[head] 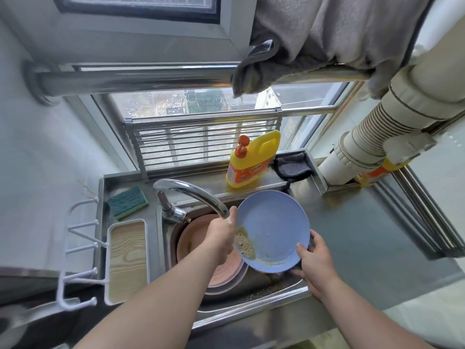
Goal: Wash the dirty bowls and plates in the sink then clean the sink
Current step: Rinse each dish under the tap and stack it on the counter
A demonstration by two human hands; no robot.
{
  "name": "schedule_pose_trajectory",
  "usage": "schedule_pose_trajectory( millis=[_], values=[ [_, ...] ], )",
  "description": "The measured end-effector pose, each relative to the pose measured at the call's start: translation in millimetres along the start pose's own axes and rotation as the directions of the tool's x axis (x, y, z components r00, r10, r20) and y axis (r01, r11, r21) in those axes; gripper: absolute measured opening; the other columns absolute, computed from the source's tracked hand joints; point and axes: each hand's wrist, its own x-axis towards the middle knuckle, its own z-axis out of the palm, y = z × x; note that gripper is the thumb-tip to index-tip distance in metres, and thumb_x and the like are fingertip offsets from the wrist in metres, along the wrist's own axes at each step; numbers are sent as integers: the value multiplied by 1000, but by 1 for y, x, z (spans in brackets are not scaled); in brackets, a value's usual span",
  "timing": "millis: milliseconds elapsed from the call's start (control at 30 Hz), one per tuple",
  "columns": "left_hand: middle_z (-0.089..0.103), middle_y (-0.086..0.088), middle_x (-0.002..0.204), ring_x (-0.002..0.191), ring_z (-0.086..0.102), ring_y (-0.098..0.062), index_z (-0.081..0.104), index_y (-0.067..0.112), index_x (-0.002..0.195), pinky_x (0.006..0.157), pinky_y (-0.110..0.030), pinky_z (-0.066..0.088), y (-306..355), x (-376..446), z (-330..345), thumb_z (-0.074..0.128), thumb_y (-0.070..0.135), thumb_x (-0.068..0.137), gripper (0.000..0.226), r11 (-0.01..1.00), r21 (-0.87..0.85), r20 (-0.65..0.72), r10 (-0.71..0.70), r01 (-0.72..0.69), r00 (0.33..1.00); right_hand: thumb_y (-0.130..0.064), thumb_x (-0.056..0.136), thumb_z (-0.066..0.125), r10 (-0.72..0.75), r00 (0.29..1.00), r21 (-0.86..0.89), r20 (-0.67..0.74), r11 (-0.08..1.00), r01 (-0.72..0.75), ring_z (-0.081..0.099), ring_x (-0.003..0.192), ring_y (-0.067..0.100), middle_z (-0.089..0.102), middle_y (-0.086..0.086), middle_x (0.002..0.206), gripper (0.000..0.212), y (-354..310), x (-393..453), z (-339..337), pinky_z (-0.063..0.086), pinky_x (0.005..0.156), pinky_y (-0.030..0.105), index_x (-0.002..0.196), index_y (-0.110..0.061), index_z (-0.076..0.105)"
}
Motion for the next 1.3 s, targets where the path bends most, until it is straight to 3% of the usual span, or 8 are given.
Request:
schedule_pose_trajectory(
  millis=[67, 267, 367, 500, 733, 867, 1100, 1300],
  values=[
    [36, 1, 63, 49, 25, -15, 63, 12, 92, 51, -28, 23, -5, 3, 5, 45, 66, 100, 58, 1000, 10, -12, 10, -10, 1000, -5, 109, 48, 9, 1000, -8, 12, 1000, -9, 67, 110, 22, 65, -14, 121, 38, 1, 3, -1, 62, 79, 62, 135, -34, 50],
    [60, -6, 77, 58, 51, -11, 68, 2, 109, 58, -22, 50, -12, 5, 13, 55, 0, 106, 14, 943, -321, 17, 97, -86, 995, -6, 109, 49, 34, 996, 8, 77, 999, -35, 68, 111, 27, 67, -8, 125, 38, 2, 11, -4, 64, 76, 58, 137, -32, 50],
    [61, -4, 70, 53, 49, -10, 71, 5, 95, 52, -23, 45, -15, 3, 9, 73, 23, 100, 18, 971, -218, -77, 82, -97, 994, -6, 110, 47, 40, 992, 23, 120, 999, -43, 68, 111, 25, 68, -7, 126, 39, 0, 18, -5, 65, 70, 50, 138, -32, 51],
    [39, 6, 52, 45, 22, -11, 63, 19, 81, 47, -25, 18, -10, -2, 10, 55, 61, 102, 47, 973, -230, -148, -63, 28, 987, -6, 109, 49, 68, 985, 50, 159, 996, -77, 69, 110, 26, 70, -4, 124, 37, -3, 35, -6, 64, 70, 48, 137, -30, 55],
    [59, -4, 80, 62, 53, -10, 64, 9, 106, 54, -19, 57, 2, 0, 31, 52, 3, 108, 14, 781, -624, -128, -65, -29, 990, -5, 108, 52, 80, 966, 42, 244, 995, -93, 73, 106, 25, 75, -6, 117, 36, -14, 59, -18, 63, 69, 49, 130, -33, 59],
    [49, 4, 64, 40, 41, -2, 58, 12, 84, 34, -13, 35, 12, -3, 30, 70, 32, 98, 28, 728, -684, -163, -81, -54, 983, -5, 107, 53, 84, 954, 20, 288, 995, -94, 75, 98, 21, 76, -7, 112, 35, -24, 70, -24, 63, 63, 46, 126, -34, 58],
    [19, 2, 59, 51, 10, -13, 27, 23, 56, 42, -26, 10, 15, 4, 25, 36, 76, 100, 69, 905, -424, -112, -20, -29, 993, -5, 107, 53, 86, 930, -31, 358, 996, -80, 77, 94, 20, 78, -6, 110, 35, -30, 88, -22, 63, 64, 43, 126, -34, 59],
    [36, 2, 60, 49, 23, -12, 59, 18, 92, 45, -23, 18, 6, 7, 27, 32, 0, 99, 34, 995, -103, -68, 2, -9, 998, -7, 108, 53, 124, 916, -68, 381, 992, -106, 78, 92, 18, 78, -3, 111, 33, -28, 101, -17, 63, 64, 41, 125, -34, 61]
  ],
)
